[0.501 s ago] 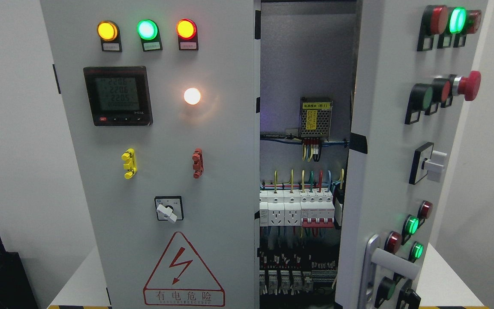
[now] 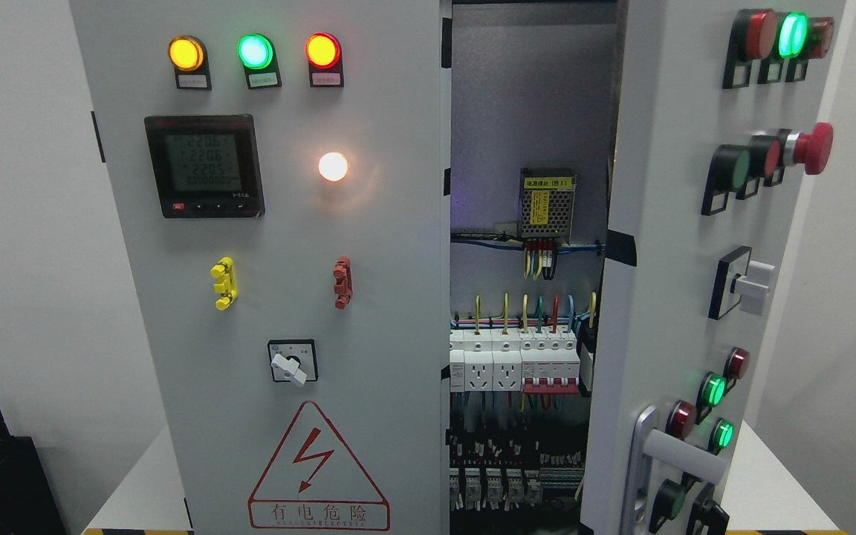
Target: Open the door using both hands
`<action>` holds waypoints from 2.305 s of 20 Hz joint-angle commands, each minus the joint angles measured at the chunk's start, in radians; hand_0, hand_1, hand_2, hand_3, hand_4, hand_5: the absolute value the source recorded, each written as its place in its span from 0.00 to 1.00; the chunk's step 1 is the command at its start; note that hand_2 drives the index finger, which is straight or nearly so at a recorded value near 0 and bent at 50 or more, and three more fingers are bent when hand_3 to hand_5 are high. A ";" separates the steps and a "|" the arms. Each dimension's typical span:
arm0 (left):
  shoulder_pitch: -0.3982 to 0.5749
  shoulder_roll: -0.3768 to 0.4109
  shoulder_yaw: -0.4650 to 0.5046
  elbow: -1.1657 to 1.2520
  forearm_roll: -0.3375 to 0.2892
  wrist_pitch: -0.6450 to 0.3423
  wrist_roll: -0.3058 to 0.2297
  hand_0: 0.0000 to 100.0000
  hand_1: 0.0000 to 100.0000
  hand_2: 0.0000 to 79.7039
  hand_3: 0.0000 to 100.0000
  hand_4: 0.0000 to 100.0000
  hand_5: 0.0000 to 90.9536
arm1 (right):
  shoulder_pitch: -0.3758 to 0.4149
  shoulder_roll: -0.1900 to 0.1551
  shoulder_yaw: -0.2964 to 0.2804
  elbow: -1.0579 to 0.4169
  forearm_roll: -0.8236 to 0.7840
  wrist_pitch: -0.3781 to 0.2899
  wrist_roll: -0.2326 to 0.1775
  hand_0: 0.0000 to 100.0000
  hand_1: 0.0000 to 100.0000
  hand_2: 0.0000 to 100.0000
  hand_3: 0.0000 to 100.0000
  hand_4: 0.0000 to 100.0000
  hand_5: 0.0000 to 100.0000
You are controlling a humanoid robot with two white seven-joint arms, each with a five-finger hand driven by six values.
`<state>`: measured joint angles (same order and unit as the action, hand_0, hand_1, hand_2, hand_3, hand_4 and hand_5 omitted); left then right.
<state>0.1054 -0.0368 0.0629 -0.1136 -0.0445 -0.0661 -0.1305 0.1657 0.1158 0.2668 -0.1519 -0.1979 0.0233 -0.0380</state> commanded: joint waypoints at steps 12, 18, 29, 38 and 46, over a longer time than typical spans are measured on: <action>0.000 0.000 0.000 0.000 0.000 0.000 0.000 0.00 0.00 0.00 0.00 0.03 0.00 | 0.000 0.001 0.000 0.000 0.000 0.000 0.000 0.00 0.00 0.00 0.00 0.00 0.00; -0.001 0.000 0.000 0.000 0.000 0.000 0.000 0.00 0.00 0.00 0.00 0.03 0.00 | 0.000 0.001 0.000 0.000 0.000 0.000 0.000 0.00 0.00 0.00 0.00 0.00 0.00; 0.110 0.005 -0.107 -0.319 0.002 0.017 -0.044 0.00 0.00 0.00 0.00 0.03 0.00 | 0.000 -0.001 0.000 0.000 0.000 0.000 0.000 0.00 0.00 0.00 0.00 0.00 0.00; 0.615 0.466 -0.121 -1.534 0.329 0.012 -0.121 0.00 0.00 0.00 0.00 0.03 0.00 | 0.000 0.001 0.000 0.000 0.000 0.000 0.000 0.00 0.00 0.00 0.00 0.00 0.00; 0.483 0.975 0.037 -1.735 0.966 -0.103 -0.181 0.00 0.00 0.00 0.00 0.03 0.00 | 0.000 0.001 0.000 0.000 0.000 0.000 0.000 0.00 0.00 0.00 0.00 0.00 0.00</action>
<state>0.6362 0.4352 0.0103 -1.2774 0.5623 -0.1392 -0.2681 0.1657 0.1161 0.2669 -0.1518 -0.1979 0.0233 -0.0379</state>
